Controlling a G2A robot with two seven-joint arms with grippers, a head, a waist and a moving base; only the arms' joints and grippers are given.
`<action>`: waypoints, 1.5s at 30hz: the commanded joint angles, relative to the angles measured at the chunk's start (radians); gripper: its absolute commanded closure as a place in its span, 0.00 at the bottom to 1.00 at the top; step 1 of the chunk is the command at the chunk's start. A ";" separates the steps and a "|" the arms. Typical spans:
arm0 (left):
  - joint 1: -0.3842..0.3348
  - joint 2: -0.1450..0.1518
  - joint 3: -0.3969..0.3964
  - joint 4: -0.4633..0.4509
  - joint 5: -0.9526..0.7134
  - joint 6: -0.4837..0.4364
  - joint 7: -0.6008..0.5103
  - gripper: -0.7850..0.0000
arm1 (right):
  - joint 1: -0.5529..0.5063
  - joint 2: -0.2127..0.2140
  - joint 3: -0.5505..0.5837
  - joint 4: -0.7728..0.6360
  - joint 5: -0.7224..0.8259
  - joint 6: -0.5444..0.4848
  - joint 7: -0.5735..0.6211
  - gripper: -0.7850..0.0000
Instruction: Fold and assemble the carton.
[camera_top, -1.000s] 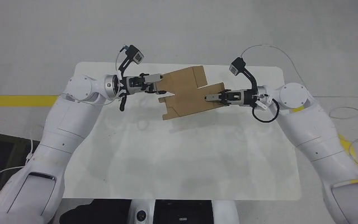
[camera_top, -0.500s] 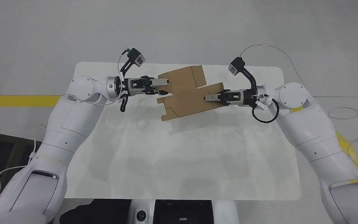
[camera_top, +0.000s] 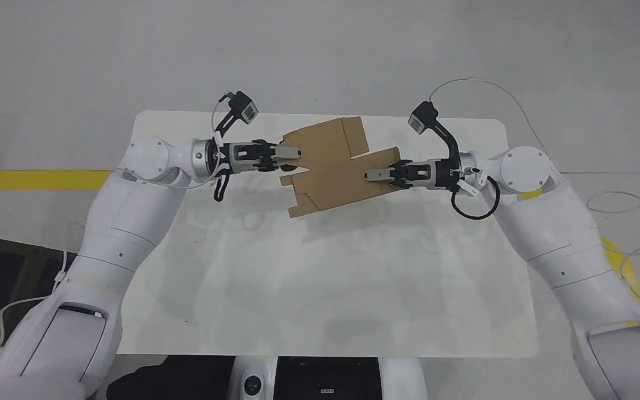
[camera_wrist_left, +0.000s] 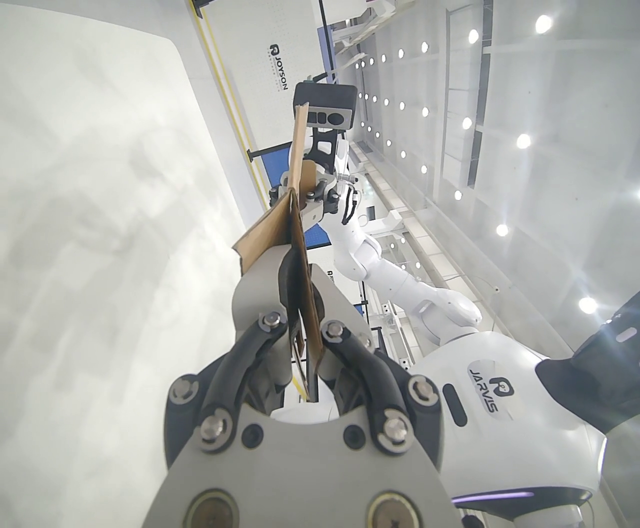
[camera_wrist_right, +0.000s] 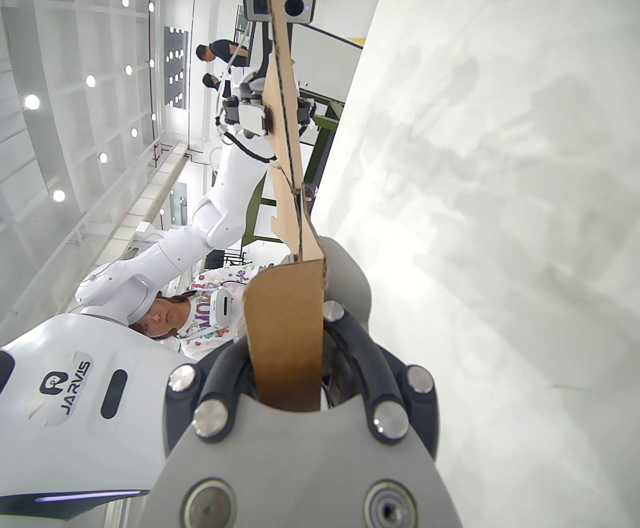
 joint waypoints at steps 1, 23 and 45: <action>0.001 0.000 -0.004 -0.002 0.002 0.001 -0.001 1.00 | -0.001 -0.001 0.003 0.000 -0.002 0.001 0.001 1.00; 0.010 0.001 -0.019 -0.040 0.035 -0.009 -0.153 1.00 | 0.003 0.035 0.137 -0.003 -0.165 -0.157 0.023 0.00; 0.004 -0.011 0.001 -0.037 0.076 -0.047 -0.114 1.00 | 0.070 -0.022 -0.060 -0.040 0.067 -0.225 0.043 0.02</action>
